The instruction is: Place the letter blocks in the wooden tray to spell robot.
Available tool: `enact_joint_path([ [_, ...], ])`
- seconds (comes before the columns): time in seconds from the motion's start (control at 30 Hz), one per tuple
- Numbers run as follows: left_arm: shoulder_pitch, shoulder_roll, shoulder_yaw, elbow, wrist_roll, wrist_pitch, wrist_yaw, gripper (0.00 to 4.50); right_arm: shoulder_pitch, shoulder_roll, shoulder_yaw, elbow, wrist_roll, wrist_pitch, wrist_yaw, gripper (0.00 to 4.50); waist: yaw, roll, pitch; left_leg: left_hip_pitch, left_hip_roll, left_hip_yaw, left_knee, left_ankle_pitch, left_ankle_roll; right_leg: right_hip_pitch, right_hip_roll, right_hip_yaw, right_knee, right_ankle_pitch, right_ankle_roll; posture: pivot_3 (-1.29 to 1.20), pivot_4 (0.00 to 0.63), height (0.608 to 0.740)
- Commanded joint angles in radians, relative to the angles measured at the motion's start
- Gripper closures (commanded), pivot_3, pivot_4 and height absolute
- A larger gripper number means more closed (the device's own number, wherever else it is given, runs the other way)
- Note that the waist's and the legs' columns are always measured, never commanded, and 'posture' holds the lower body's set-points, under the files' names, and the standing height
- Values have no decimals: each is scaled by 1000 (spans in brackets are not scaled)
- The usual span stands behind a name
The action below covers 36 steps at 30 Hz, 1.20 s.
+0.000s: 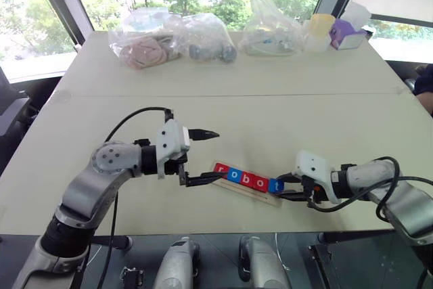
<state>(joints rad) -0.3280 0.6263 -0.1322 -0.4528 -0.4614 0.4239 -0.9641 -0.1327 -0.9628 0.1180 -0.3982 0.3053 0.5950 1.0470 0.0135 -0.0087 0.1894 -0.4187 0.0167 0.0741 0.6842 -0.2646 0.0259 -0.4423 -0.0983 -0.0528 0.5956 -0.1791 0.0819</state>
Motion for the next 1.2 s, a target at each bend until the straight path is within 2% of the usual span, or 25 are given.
enact_joint_path([
  [0.03,-6,2,12,-39,-12,-3,3,0,-17,2,2,-5,-4,-9,5,3372,0,0,0,0,0,0,0,0,0,0,0,0,0,0,0,0,150,740],
  [1.17,-18,-3,3,-24,-8,-13,-7,0,-11,-6,-12,-50,21,56,-3,3372,0,0,0,0,0,0,0,0,0,0,0,0,0,0,0,0,150,740],
  [1.2,-18,-3,3,-24,-8,-13,-7,0,-12,-7,-14,-50,22,58,-4,2364,0,0,0,0,0,0,0,0,0,0,0,0,0,0,0,0,150,740],
])
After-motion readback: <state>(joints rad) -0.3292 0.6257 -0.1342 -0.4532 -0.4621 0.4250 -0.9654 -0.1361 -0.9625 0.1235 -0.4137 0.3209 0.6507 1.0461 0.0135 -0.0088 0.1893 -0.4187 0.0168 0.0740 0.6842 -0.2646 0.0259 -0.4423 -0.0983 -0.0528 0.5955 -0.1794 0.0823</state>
